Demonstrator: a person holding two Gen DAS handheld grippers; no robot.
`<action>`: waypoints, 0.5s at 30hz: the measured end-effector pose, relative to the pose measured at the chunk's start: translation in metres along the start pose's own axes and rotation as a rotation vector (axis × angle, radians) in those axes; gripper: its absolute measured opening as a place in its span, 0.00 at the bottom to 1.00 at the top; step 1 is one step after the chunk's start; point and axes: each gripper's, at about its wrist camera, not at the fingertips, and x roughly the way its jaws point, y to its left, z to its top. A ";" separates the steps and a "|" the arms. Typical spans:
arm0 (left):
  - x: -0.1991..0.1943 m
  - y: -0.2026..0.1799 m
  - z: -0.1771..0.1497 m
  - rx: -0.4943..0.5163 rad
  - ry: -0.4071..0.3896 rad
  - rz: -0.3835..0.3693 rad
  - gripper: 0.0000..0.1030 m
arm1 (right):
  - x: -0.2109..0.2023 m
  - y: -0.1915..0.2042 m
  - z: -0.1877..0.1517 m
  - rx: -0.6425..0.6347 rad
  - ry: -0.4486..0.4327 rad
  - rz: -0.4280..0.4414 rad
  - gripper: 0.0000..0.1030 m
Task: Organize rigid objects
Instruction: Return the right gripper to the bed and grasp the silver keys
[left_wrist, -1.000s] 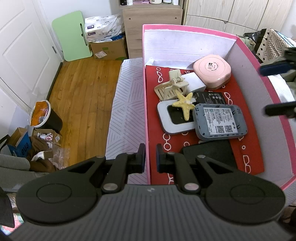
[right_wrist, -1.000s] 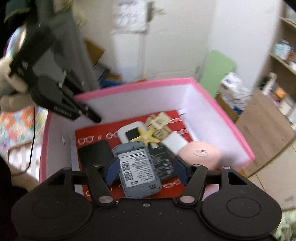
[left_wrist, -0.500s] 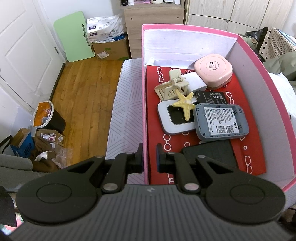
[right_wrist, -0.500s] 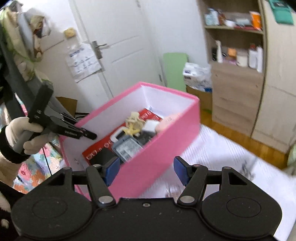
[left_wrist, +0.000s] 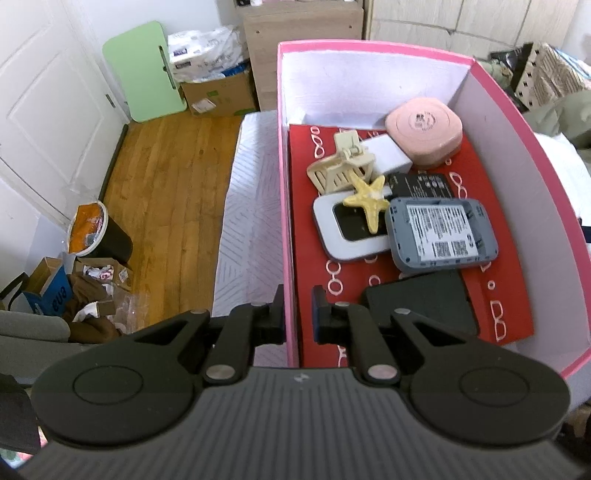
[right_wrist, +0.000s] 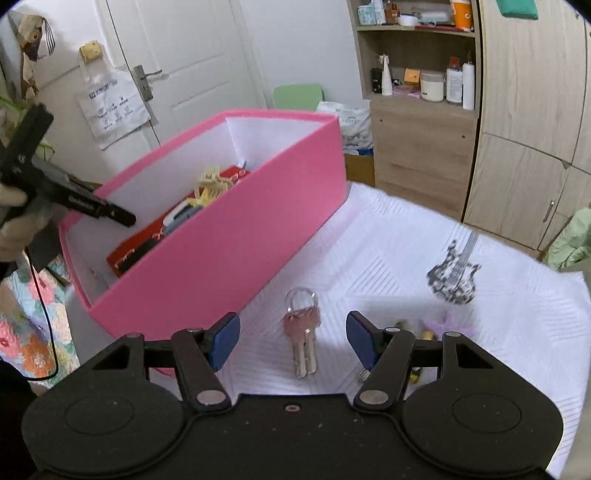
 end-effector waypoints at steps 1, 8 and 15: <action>0.000 0.000 0.001 0.007 0.006 -0.001 0.09 | 0.002 0.002 -0.001 -0.003 0.001 0.000 0.59; -0.002 0.003 0.000 0.013 0.007 -0.007 0.09 | 0.028 0.011 -0.002 -0.016 -0.001 -0.071 0.55; -0.002 0.006 -0.001 -0.002 0.012 -0.018 0.09 | 0.048 0.030 0.002 -0.070 0.048 -0.080 0.27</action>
